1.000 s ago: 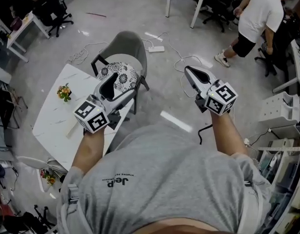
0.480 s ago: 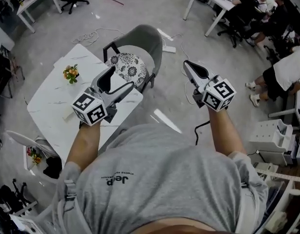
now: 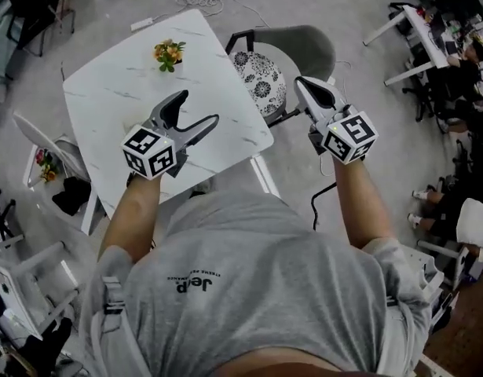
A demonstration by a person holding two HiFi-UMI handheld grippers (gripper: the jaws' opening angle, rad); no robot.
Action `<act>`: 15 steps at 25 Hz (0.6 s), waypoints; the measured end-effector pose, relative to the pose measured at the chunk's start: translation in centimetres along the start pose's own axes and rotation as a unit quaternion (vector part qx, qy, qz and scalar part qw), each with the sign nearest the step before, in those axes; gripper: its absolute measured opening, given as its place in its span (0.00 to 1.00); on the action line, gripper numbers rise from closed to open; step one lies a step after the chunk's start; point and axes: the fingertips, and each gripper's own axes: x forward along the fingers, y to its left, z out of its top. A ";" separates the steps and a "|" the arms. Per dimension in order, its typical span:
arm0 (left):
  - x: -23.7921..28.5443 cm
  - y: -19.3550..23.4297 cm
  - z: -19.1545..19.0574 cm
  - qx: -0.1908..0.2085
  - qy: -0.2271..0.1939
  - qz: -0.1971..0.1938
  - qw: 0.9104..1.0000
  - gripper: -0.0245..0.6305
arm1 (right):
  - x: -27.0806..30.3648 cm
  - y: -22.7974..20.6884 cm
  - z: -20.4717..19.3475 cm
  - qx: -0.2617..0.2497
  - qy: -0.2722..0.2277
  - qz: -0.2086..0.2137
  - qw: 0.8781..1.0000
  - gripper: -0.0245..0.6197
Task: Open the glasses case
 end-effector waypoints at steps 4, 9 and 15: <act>-3.1 5.1 -2.4 -0.004 0.011 0.045 0.999 0.75 | 7.4 2.6 -2.0 -0.003 0.021 0.049 0.999 0.04; -7.3 11.2 -6.2 0.015 0.044 0.104 0.993 0.75 | 14.9 6.8 -5.5 0.000 0.053 0.100 0.994 0.04; -11.9 17.2 -10.8 0.028 0.089 0.158 0.983 0.75 | 21.0 11.0 -9.6 -0.001 0.091 0.140 0.986 0.04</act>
